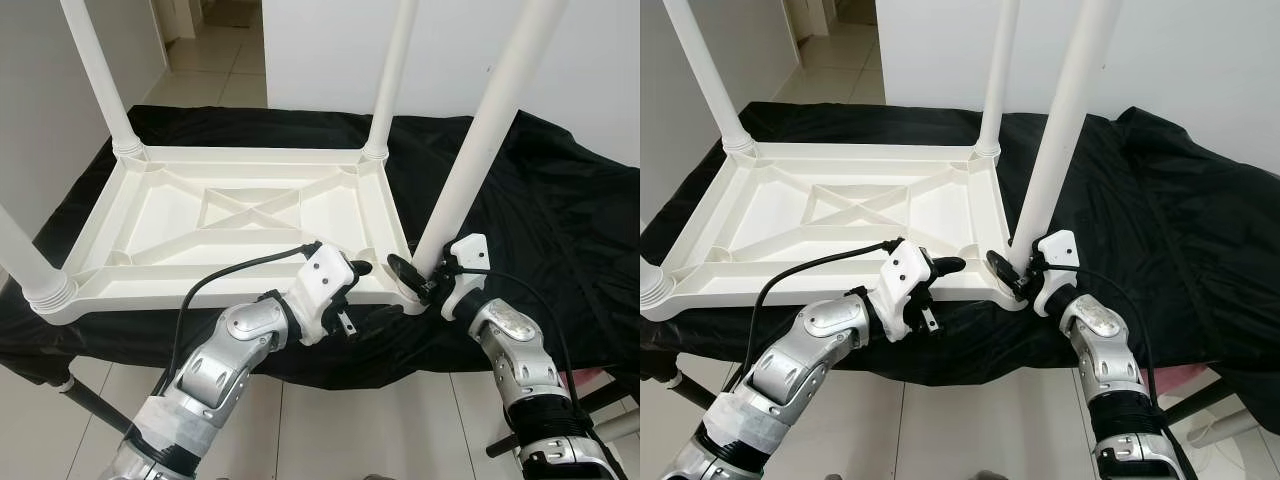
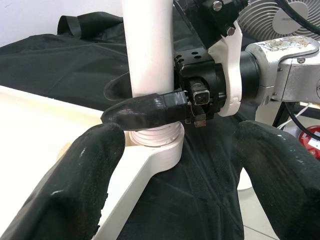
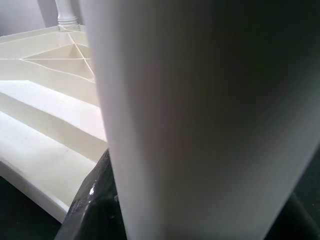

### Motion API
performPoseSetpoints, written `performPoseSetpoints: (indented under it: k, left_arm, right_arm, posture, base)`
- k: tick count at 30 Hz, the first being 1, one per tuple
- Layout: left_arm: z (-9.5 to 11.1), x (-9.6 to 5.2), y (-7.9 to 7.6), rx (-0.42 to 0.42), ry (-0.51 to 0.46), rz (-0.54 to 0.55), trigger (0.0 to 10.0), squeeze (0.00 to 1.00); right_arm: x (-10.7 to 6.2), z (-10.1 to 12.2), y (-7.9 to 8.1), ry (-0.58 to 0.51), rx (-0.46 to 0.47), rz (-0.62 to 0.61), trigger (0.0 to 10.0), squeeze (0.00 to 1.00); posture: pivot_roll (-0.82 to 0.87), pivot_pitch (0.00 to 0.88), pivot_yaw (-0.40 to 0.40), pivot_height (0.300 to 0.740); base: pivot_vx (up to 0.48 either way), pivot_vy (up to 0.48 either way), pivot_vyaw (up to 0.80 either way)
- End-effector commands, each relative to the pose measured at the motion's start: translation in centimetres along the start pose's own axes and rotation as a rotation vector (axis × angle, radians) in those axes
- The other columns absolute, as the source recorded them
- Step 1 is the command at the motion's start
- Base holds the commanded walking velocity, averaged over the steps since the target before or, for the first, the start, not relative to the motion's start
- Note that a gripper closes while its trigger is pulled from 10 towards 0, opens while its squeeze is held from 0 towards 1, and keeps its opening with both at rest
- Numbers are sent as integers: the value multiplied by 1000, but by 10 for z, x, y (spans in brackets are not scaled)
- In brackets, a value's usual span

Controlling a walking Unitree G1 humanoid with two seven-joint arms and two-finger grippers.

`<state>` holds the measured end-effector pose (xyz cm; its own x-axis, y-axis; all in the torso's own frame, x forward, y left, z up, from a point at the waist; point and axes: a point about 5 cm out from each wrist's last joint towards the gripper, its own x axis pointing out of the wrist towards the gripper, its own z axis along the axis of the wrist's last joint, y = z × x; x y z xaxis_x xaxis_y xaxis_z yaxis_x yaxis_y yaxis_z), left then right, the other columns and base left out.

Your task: Building children table

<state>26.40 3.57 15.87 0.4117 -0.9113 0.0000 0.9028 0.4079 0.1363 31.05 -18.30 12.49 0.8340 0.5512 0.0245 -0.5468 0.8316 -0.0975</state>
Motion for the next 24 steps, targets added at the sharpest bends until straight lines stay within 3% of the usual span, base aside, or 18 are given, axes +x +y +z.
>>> performPoseSetpoints:
  k: [1, 3, 4, 9, 12, 17, 22, 24]
  left_arm:
    - [2, 2, -1, 15, -4, -30, 10000, 0]
    - [2, 1, -1, 15, -3, -29, 10000, 0]
    - [1, 1, -1, 15, -2, -27, 10000, 0]
    - [0, 1, -1, 11, -1, -24, 10000, 0]
    - [0, 1, 1, 13, 2, -17, 10000, 0]
    - [0, 2, 1, 13, 4, -13, 10000, 0]
    - [-2, 1, 2, 16, 10, -8, 10000, 0]
    - [-2, 1, 2, 16, 10, -8, 10000, 0]
  right_arm:
    - [1, -3, 2, 14, -2, 23, 0, 0]
    - [-1, -3, 2, 13, 6, 23, 0, 0]
    - [-2, -3, 3, 9, 22, 19, 10000, 0]
    - [-3, -3, 4, -1, 33, -21, 10000, 0]
    - [-1, -4, 4, 25, 28, -127, 10000, 0]
    - [0, -4, 4, 29, 25, -184, 10000, 0]
    - [1, -3, 10, 31, 84, -363, 10000, 0]
    - [1, -3, 10, 31, 84, -363, 10000, 0]
  posture:
    - [-75, 0, -20, 740]
    - [-76, 0, -21, 740]
    - [-76, 0, -22, 740]
    - [-80, 0, -25, 740]
    - [-81, 0, -26, 740]
    - [-83, 0, -26, 740]
    - [-87, 0, -23, 740]
    - [-87, 0, -23, 740]
  base:
    - [0, 0, 0]
    - [0, 0, 0]
    - [0, 0, 0]
    - [0, 0, 0]
    - [0, 0, 0]
    - [0, 0, 0]
    - [0, 0, 0]
    - [0, 0, 0]
